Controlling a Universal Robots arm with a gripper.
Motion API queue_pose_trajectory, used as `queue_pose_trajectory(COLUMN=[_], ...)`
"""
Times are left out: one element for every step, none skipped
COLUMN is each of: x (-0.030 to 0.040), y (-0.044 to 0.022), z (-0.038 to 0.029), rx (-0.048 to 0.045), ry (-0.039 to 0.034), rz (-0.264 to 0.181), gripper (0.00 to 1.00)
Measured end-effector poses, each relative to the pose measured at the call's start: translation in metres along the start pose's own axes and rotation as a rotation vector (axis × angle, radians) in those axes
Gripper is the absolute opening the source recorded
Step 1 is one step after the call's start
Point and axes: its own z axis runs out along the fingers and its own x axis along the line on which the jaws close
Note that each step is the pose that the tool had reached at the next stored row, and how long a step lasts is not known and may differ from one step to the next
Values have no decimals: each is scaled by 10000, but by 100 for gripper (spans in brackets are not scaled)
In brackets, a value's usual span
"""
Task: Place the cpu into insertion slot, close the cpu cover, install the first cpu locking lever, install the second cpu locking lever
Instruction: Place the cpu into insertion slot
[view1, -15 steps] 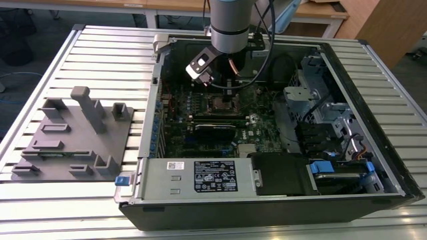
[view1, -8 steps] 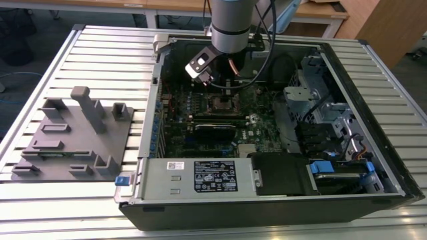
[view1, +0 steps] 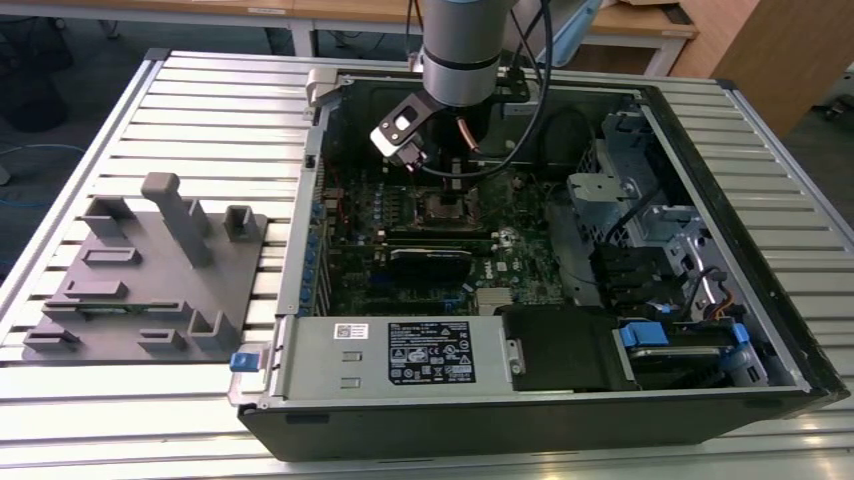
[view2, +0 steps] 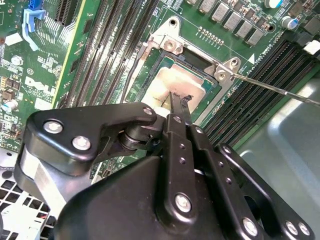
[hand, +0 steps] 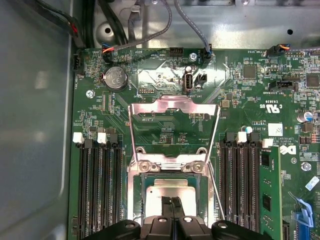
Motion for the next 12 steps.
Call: queue_pose_trajectory(x=[0, 0, 0, 1, 0, 0, 0, 0, 0, 0, 0, 0], y=[0, 0, 0, 2, 3, 4, 5, 5, 5, 5, 5, 9], z=[0, 0, 0, 3, 5, 5, 5, 5, 5, 5, 5, 6], rx=[0, 1, 14, 91, 257, 436, 488, 491, 493, 495, 496, 496], ry=[0, 0, 0, 5, 0, -5, -7, -7, -8, -8, -8, -6], rz=[1, 0, 1, 0, 4, 9, 10, 10, 10, 10, 9, 9], gripper=[11, 11, 11, 11, 11, 11, 11, 11, 11, 11, 11, 11])
